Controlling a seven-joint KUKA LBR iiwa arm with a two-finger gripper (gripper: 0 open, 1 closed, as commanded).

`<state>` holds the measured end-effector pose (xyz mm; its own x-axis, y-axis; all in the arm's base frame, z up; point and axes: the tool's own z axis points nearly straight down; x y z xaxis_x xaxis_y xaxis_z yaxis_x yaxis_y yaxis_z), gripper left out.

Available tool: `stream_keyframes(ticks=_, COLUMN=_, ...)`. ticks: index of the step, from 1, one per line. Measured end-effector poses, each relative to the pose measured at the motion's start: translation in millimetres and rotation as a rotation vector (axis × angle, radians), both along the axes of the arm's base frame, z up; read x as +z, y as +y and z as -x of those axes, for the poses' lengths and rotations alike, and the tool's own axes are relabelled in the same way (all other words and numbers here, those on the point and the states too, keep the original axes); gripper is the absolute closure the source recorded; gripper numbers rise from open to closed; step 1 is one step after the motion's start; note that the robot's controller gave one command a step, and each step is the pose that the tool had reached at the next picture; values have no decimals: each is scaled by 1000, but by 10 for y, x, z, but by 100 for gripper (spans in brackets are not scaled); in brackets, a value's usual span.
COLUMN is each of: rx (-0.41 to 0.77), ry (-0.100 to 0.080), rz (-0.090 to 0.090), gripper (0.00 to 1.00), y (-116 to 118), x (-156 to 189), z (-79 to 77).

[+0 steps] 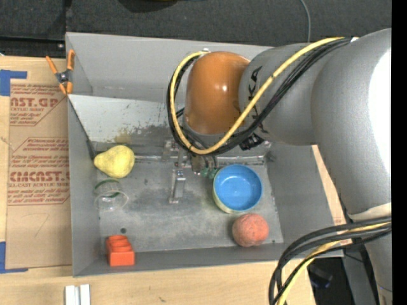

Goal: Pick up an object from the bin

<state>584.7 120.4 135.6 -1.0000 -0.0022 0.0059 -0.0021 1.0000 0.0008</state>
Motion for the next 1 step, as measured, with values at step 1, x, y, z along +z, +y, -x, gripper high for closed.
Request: stream_keyframes(ticks=1, rx=-2, ry=-7, rz=-1, gripper=0, y=-7, x=49, z=-17)
